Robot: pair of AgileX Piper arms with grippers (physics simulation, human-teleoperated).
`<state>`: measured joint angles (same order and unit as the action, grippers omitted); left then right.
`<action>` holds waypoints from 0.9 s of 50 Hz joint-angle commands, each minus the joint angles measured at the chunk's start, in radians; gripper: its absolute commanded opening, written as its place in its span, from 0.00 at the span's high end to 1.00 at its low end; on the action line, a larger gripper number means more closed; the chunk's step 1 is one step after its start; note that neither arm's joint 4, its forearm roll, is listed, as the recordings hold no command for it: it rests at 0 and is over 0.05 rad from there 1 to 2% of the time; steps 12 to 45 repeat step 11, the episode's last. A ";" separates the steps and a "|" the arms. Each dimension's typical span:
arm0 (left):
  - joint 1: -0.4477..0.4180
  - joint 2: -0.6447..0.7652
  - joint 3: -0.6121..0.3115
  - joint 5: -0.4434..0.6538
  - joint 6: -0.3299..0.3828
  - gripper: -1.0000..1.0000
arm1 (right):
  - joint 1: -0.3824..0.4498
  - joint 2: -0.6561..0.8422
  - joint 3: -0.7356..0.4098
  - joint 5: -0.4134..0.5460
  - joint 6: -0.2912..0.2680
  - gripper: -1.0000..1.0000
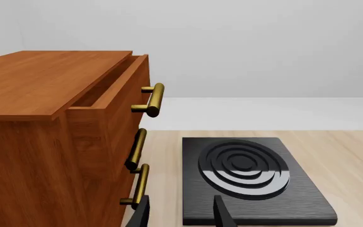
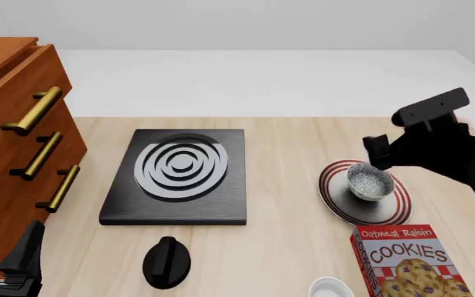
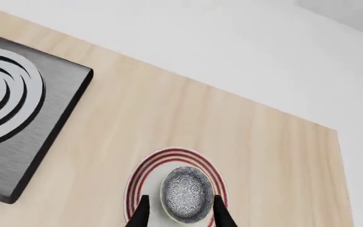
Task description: Pick the akita bowl on the ramekin and place it on the plate.
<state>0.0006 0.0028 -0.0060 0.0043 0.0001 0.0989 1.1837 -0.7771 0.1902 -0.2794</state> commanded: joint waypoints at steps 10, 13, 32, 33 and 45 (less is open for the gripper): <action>0.000 0.000 0.000 0.000 0.000 0.00 | 0.060 -0.773 0.289 -0.056 0.345 0.00; 0.000 0.000 0.000 0.000 0.000 0.00 | 0.070 -0.837 0.319 -0.054 0.401 0.00; 0.000 0.000 0.000 0.000 0.000 0.00 | 0.070 -0.837 0.319 -0.054 0.401 0.00; 0.000 0.000 0.000 0.000 0.000 0.00 | 0.070 -0.837 0.319 -0.054 0.401 0.00; 0.000 0.000 0.000 0.000 0.000 0.00 | 0.070 -0.837 0.319 -0.054 0.401 0.00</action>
